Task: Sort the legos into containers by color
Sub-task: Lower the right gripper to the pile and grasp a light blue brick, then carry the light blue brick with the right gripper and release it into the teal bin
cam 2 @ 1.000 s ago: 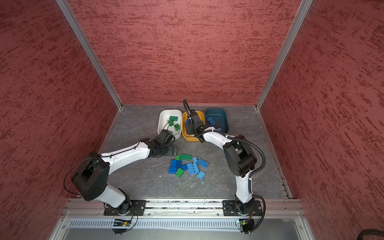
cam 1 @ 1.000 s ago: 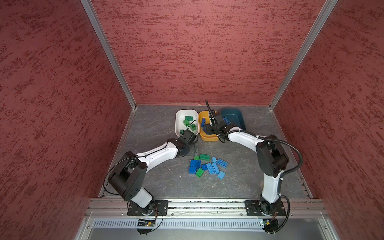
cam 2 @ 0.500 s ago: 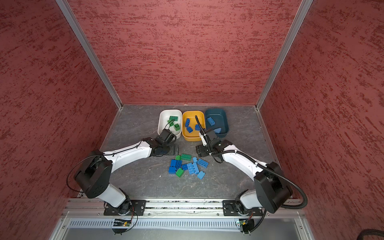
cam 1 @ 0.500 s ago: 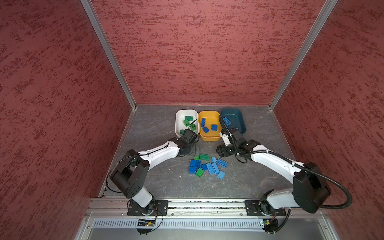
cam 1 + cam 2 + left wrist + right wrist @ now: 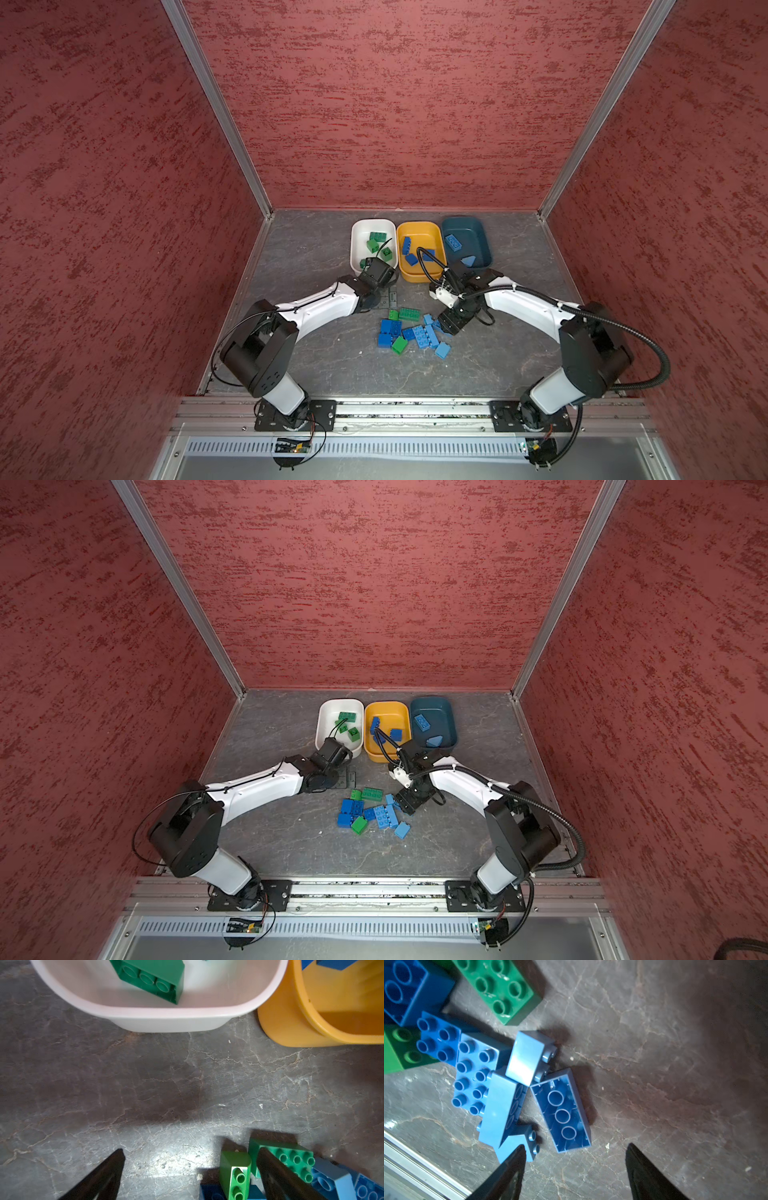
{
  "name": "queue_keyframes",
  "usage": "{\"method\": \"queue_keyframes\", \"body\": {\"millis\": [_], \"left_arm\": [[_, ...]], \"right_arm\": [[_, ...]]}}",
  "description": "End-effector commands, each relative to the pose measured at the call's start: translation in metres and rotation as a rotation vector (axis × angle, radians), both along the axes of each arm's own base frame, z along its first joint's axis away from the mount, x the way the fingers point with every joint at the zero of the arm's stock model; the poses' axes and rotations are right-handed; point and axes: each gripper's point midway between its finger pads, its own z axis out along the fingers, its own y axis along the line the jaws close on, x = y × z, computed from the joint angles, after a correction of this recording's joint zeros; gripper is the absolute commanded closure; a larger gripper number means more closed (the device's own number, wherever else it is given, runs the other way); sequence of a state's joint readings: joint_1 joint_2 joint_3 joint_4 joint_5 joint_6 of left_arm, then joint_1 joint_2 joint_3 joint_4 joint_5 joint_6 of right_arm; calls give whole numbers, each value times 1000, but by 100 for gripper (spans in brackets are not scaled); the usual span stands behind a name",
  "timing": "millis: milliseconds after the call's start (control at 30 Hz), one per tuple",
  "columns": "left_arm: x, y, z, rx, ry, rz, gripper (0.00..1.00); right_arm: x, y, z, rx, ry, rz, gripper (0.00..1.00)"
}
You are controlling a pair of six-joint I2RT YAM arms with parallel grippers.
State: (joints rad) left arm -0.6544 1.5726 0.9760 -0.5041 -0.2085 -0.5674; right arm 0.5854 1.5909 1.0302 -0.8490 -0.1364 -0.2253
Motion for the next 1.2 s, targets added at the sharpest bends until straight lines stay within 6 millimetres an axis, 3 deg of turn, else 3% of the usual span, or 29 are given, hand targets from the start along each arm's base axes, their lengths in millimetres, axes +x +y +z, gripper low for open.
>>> {"method": "queue_keyframes", "body": {"millis": [0,333,600,767,967,1067,1167], "left_arm": [[2,15,11,-20,-48,94,0],[0,20,12,-59,-53,155,0],[1,17,10,-68,-45,158,0],[1,16,8,-68,-43,157,0],[2,8,10,-79,-54,127,0],[2,6,12,-73,-63,118,0],[1,6,13,-68,-66,116,0]], "right_arm": [[2,6,-9,0,-43,154,24],[6,20,-40,-43,-75,296,30],[2,7,-52,-99,-57,278,56],[13,12,-32,-66,-143,253,65],[39,28,10,72,-271,164,68],[59,32,39,175,-352,78,71],[90,25,82,309,-495,-77,71]]}}
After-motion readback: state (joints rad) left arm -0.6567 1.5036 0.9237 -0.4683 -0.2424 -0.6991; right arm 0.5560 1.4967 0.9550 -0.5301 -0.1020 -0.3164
